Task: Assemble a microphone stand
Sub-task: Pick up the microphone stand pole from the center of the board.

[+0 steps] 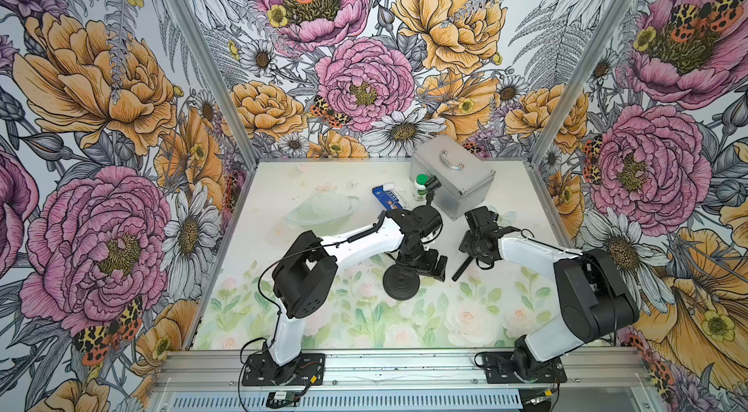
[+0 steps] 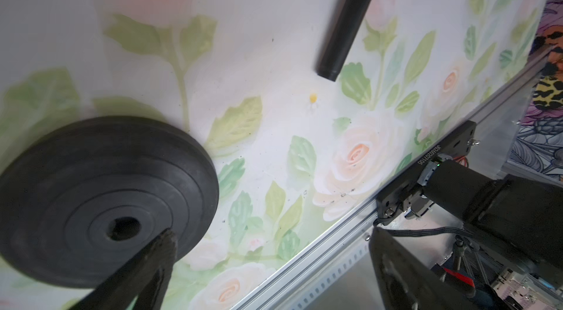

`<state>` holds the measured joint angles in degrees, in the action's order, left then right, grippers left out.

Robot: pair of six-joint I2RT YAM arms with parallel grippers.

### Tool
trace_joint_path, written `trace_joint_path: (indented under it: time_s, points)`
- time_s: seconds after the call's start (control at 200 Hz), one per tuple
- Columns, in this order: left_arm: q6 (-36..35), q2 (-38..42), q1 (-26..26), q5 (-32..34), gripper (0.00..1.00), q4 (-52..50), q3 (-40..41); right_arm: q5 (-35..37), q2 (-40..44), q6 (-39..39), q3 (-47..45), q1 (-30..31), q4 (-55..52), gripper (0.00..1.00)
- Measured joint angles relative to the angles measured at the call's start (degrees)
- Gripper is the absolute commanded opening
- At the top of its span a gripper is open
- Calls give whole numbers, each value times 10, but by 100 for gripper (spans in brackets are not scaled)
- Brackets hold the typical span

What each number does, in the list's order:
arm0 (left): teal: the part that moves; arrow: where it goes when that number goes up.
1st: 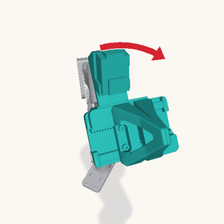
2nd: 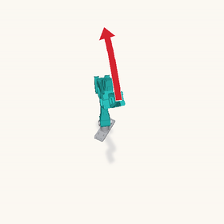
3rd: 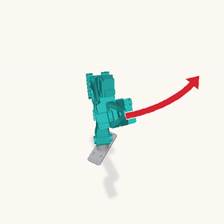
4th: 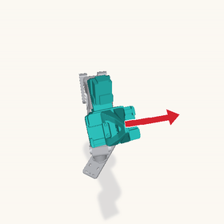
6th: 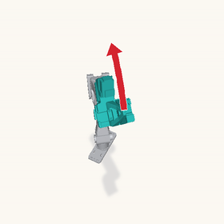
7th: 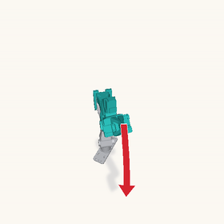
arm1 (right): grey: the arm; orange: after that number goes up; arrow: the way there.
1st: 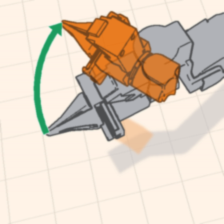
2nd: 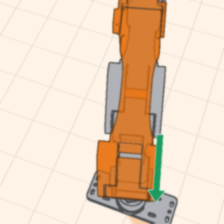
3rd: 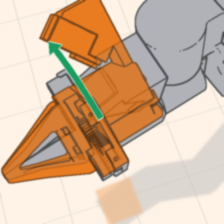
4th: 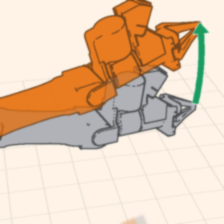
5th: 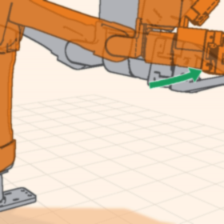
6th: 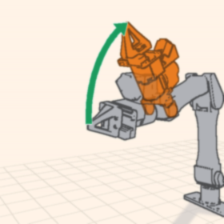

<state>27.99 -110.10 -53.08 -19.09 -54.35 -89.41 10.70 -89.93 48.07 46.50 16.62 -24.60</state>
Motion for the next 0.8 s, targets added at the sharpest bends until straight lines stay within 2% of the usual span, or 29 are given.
trace_joint_path:
  time_s: [0.185,0.28,0.33,0.435,0.53,0.66,0.801]
  points:
    - [-37,155,18,50,99,53,70,18,-19,24,6,0,-20,47]
    - [-57,223,38,84,99,90,117,26,-27,28,12,0,-24,36]
    - [-69,246,45,111,99,106,138,26,-28,26,13,-1,-25,25]
    - [-87,274,49,141,98,155,186,26,-28,23,15,-1,-29,10]
    - [-96,295,49,170,99,201,235,16,-26,14,17,-1,-30,9]
    - [-118,301,40,217,99,263,261,-3,2,-4,17,1,-36,11]
    - [-140,334,36,231,99,422,353,-9,87,-41,17,28,-36,11]
